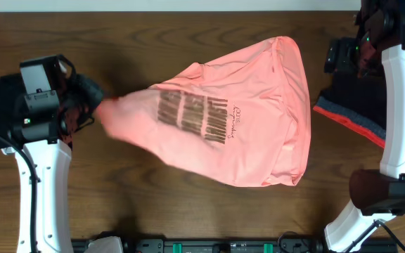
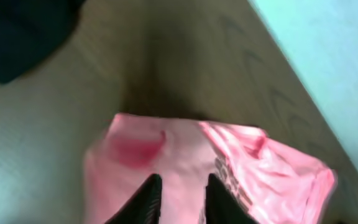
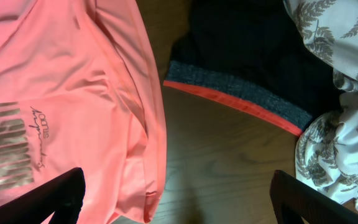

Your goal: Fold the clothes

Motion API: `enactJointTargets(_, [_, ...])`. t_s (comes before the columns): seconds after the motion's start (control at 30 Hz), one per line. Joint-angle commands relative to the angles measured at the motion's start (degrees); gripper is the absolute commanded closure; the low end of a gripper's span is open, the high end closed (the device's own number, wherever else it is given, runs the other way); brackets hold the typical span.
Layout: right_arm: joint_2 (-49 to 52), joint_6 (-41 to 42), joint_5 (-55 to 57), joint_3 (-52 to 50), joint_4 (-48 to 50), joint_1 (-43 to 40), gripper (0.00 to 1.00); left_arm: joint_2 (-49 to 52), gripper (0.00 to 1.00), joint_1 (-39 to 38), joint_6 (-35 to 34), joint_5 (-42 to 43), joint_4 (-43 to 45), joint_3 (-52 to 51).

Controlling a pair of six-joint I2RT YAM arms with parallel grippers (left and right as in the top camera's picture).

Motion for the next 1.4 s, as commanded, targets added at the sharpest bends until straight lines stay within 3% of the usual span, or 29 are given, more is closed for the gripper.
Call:
enactJointTargets(0.0, [-0.79, -0.72, -0.02, 0.07, -0.22, 0.0, 0.07, 2.86, 0.72, 0.09, -2.14, -3.43, -2.62, -0.07])
enactJointTargets(0.37, [-0.81, -5.88, -7.93, -3.72, -0.26, 0.22, 0.09, 10.95, 0.73, 0.09, 2.4, -3.63, -10.32, -0.07])
enactJointTargets(0.63, [-0.85, -7.74, -9.42, -24.68, 1.51, 2.32, 0.08, 13.2, 0.73, 0.04, 4.81, -11.41, -13.44, -0.96])
enactJointTargets(0.97, [-1.01, -8.98, -13.84, -47.8, 8.13, 16.92, 0.06, 13.33, 0.73, 0.04, 6.05, -12.22, -12.76, -2.1])
enactJointTargets(1.2, [-1.14, -1.88, -10.58, -58.16, 16.81, 19.5, 0.12, 13.33, 0.73, 0.04, 6.12, -12.22, -12.37, -2.1])
enactJointTargets(1.37, [-3.87, -1.55, -10.29, -64.0, 22.95, 19.71, 0.12, 13.33, 0.73, 0.04, 7.39, -12.22, -12.37, -2.1])
